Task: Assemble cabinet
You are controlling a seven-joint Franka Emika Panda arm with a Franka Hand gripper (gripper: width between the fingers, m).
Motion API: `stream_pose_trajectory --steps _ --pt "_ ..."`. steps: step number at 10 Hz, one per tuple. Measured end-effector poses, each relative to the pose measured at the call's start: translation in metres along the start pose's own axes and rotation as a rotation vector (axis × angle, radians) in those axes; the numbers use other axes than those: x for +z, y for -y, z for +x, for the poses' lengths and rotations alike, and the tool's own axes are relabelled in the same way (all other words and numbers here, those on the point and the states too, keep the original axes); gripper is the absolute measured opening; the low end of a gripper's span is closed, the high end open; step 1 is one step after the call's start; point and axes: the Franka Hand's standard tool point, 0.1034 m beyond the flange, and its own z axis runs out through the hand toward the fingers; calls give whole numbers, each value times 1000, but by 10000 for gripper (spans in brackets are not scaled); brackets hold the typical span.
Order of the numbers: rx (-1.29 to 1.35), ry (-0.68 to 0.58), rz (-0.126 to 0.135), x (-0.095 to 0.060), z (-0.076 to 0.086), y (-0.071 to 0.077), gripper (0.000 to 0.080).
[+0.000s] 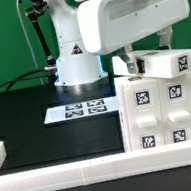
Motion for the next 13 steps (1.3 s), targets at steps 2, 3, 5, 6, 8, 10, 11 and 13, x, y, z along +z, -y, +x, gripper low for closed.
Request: stream_pose_trajectory --steps 2,3,5,6,8,10,11,13 --pt "199 -14 -2 0 0 0 567" --pt "266 -23 -4 1 0 0 567" --pt "490 -39 -5 1 1 1 567" --pt "582 -45 -4 1 2 2 567" --pt "759 -54 2 2 3 4 567" --pt "885 -63 5 2 4 5 566" --pt "961 -63 9 2 5 5 566" --pt "1143 -63 25 2 5 6 566"
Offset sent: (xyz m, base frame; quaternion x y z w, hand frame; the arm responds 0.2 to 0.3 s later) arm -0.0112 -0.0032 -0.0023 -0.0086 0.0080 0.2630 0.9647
